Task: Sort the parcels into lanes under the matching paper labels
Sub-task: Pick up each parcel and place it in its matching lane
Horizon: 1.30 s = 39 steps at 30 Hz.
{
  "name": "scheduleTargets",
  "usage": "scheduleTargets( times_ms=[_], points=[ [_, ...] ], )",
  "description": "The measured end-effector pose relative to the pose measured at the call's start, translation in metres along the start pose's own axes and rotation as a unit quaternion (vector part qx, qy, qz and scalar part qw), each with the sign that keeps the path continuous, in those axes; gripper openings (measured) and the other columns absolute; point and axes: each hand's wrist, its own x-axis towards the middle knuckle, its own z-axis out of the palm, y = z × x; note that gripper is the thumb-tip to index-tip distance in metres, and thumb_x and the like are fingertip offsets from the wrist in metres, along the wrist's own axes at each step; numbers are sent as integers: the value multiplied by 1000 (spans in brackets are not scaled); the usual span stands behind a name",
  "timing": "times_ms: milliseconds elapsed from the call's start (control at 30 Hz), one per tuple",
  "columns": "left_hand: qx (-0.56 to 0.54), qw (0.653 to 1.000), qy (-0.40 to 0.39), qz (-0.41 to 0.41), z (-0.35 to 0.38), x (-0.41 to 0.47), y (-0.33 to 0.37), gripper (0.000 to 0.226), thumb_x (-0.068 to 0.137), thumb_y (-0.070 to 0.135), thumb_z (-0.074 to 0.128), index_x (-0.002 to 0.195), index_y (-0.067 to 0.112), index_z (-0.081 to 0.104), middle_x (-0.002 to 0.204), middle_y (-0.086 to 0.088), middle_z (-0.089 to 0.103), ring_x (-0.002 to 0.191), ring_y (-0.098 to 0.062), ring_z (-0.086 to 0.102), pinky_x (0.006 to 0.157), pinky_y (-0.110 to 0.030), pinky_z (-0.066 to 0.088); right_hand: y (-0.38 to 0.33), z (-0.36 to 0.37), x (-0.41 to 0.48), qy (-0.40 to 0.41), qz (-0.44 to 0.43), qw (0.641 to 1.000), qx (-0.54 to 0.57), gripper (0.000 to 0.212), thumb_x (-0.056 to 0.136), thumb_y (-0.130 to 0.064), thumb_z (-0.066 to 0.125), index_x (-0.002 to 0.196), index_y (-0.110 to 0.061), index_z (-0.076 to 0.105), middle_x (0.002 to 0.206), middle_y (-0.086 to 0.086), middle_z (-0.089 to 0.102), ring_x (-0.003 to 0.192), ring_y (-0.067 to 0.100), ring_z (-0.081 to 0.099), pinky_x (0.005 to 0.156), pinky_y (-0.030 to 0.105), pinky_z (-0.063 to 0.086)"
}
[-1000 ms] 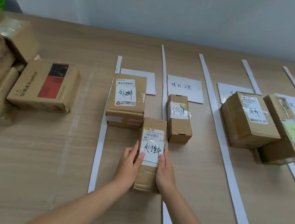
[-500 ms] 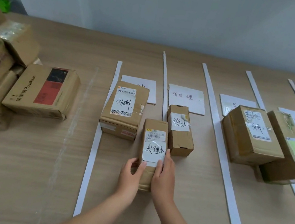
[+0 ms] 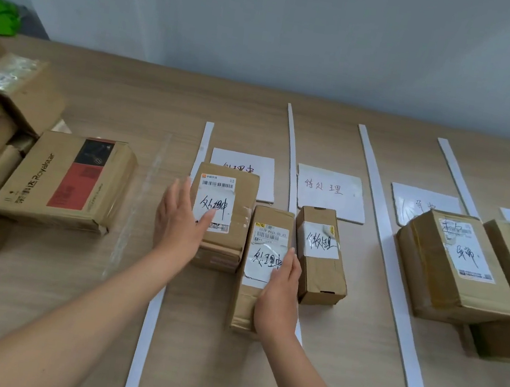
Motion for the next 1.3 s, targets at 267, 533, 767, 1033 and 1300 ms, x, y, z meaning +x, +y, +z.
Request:
scheduleTargets(
  times_ms=[267,533,767,1033,1300],
  points=[
    [-63,993,-95,3,11,3,-21,68,101,54,35,155,44,-5,153,7,25,120,-20,52,77,-32,41,-16,6,53,4,-8,1000,-29,81,94,2,34,158,-28,-5,164,-7,1,149,18,18,109,38,43],
    [-60,995,-76,1,19,2,-24,68,100,55,32,154,45,-7,148,5,28,113,-22,54,77,-36,49,-21,4,83,-14,-34,999,-34,73,97,2,28,160,-23,-1,166,-10,0,151,14,14,116,28,23],
    [-79,991,-108,-6,10,0,-22,55,100,57,31,143,66,-2,156,4,18,126,-26,50,95,-47,49,-32,-9,86,-44,-46,997,-45,65,104,-5,27,159,-15,-5,168,-3,-1,153,18,8,119,27,13],
    [-13,998,-42,-41,-27,-38,15,49,105,38,32,154,36,26,166,3,6,149,-26,21,118,-49,25,-66,-50,41,-72,-222,954,-186,55,110,-29,18,160,-15,0,168,-4,-5,154,10,-8,123,33,-9],
    [65,992,82,68,-122,-82,43,56,107,35,27,159,27,8,166,8,0,152,-8,-6,124,-42,-1,-173,-75,-20,35,-304,934,-185,83,90,-1,37,159,-13,-7,167,-1,-10,152,15,-20,122,48,-15]
  ],
)
